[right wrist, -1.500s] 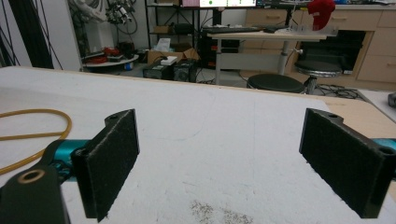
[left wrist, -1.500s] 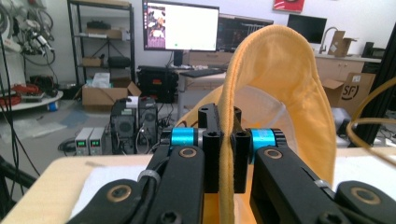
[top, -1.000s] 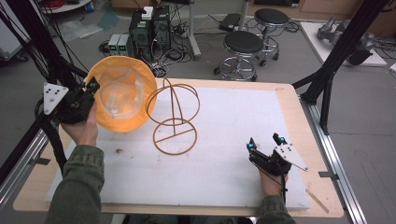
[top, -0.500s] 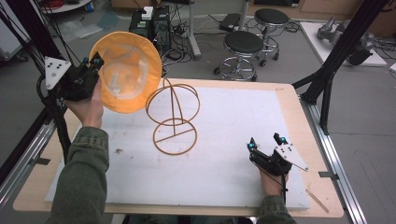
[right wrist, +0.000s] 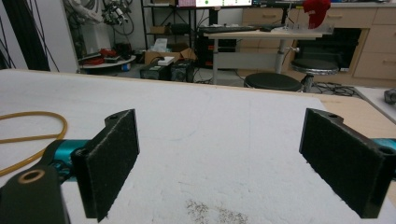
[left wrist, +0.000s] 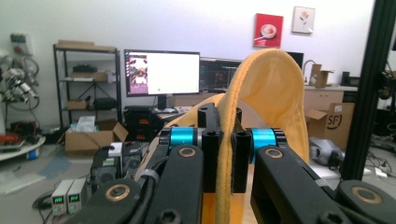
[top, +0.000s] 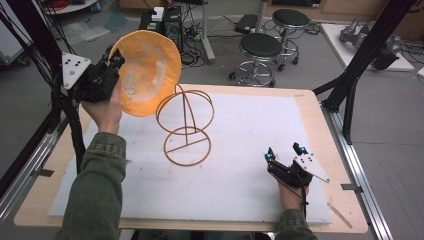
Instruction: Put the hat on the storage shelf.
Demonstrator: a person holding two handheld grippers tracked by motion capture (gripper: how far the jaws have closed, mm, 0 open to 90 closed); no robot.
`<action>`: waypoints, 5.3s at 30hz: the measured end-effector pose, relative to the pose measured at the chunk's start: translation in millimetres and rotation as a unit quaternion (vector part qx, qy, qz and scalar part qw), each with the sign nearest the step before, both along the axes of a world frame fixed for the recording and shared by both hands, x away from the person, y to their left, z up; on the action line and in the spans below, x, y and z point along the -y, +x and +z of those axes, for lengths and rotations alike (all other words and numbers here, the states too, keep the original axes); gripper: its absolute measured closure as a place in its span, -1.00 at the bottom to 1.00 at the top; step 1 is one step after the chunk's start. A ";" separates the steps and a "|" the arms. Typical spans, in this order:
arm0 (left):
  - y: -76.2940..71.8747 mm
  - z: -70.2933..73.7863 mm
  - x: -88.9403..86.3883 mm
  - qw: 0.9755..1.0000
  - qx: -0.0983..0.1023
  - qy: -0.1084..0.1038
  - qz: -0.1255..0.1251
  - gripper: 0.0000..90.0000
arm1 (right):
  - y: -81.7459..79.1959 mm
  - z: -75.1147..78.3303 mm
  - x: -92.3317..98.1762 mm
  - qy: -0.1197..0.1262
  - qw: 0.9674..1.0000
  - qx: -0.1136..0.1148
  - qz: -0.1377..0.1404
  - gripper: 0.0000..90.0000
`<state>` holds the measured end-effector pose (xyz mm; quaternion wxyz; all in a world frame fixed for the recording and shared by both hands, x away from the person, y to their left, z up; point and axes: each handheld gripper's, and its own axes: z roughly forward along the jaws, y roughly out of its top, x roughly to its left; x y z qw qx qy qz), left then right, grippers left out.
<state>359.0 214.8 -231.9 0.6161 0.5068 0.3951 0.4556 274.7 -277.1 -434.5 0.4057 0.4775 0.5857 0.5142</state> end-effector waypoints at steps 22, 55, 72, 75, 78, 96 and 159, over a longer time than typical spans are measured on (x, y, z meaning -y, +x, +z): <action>-30.8 6.8 73.9 0.988 0.051 0.044 -0.140 0.93 | 0.8 -0.2 0.5 0.001 1.000 0.003 0.001 -0.76; -59.2 -52.8 122.0 0.965 0.030 0.108 -0.239 0.92 | 0.2 -0.1 -0.3 0.003 1.000 0.001 0.002 -0.76; -70.1 -98.4 119.1 0.961 -0.002 0.081 -0.264 0.92 | 0.2 0.0 -0.6 0.002 1.000 0.003 0.002 -0.76; -70.6 -98.8 119.4 0.960 -0.005 0.081 -0.267 0.91 | 0.2 0.0 -0.6 0.002 1.000 0.002 0.002 -0.76; -69.9 -98.9 119.0 0.959 -0.007 0.081 -0.270 0.90 | 0.3 -0.1 -0.5 0.002 1.000 0.002 0.002 -0.76; -74.7 -96.4 119.8 0.957 0.007 0.094 -0.273 0.23 | 0.9 -0.4 -0.1 -0.001 1.000 0.002 0.001 -0.76; -108.0 -92.1 -7.4 0.996 0.010 0.042 -0.072 -0.17 | -11.9 6.3 -5.3 0.015 0.999 0.043 -0.016 -0.76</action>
